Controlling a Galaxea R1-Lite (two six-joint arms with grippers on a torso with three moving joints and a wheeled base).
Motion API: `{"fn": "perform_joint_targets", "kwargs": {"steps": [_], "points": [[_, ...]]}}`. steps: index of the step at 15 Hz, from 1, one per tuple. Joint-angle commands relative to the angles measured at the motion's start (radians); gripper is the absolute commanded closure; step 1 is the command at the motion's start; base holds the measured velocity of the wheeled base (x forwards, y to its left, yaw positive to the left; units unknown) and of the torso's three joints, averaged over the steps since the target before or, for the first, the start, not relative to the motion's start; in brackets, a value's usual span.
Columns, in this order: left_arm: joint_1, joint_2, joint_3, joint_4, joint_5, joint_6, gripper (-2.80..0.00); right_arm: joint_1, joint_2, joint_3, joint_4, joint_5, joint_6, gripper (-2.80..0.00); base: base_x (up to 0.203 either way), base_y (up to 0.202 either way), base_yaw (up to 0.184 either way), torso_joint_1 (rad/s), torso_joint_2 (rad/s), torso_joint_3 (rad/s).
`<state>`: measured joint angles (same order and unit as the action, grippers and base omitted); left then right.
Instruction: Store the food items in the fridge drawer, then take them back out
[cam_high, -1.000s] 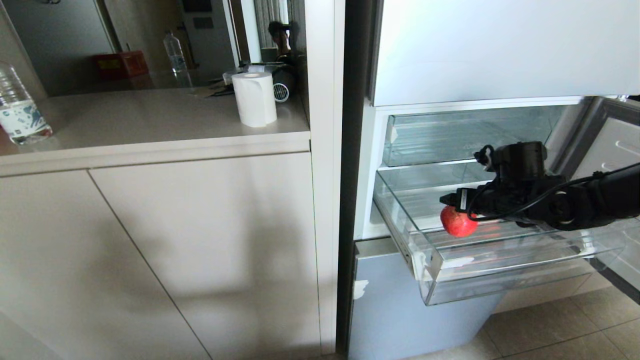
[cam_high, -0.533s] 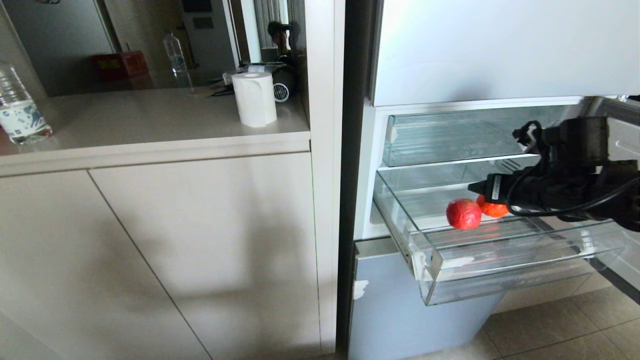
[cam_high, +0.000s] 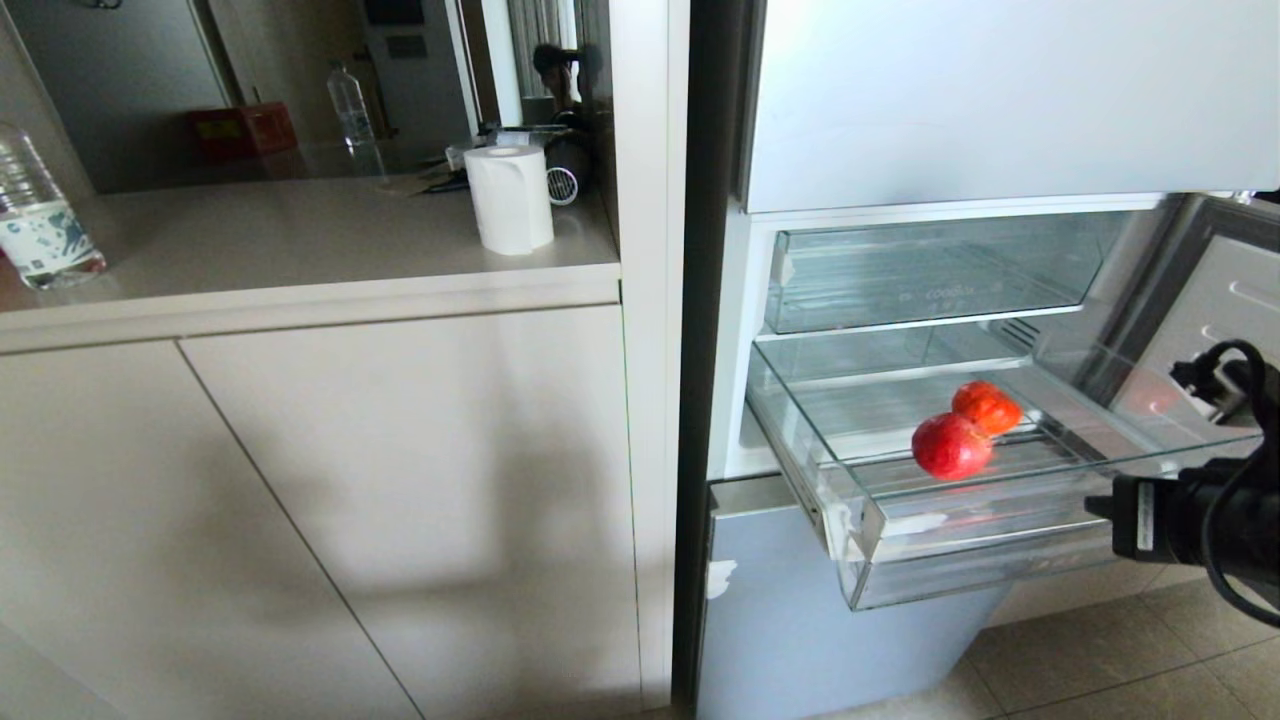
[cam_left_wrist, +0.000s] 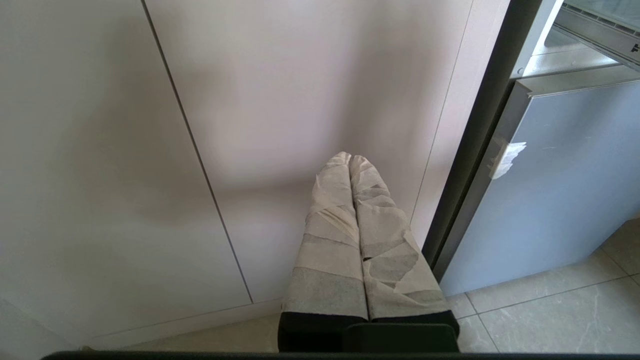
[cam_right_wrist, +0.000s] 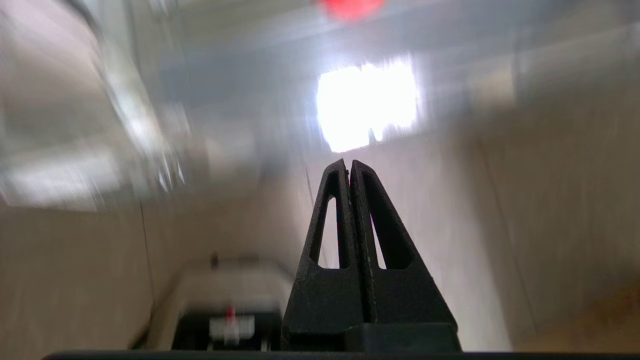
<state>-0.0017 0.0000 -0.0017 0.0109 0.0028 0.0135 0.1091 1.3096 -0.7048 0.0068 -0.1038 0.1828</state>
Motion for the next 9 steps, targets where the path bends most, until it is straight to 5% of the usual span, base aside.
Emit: {"fn": "perform_joint_targets", "kwargs": {"steps": [1, 9], "points": [[0.000, 0.000, 0.000, 0.000, 0.000, 0.000, 0.00, 0.008, -0.059, 0.061, 0.085, 0.004, 0.011, 0.00, 0.000, 0.000, 0.000, 0.000, 0.00, 0.000], [0.000, 0.001, 0.000, 0.000, 0.000, 0.000, 0.00, 0.037, 0.236, 0.048, 0.046, 0.067, 0.015, 0.00, 0.000, 0.000, 0.000, 0.000, 0.00, 0.000]]}}
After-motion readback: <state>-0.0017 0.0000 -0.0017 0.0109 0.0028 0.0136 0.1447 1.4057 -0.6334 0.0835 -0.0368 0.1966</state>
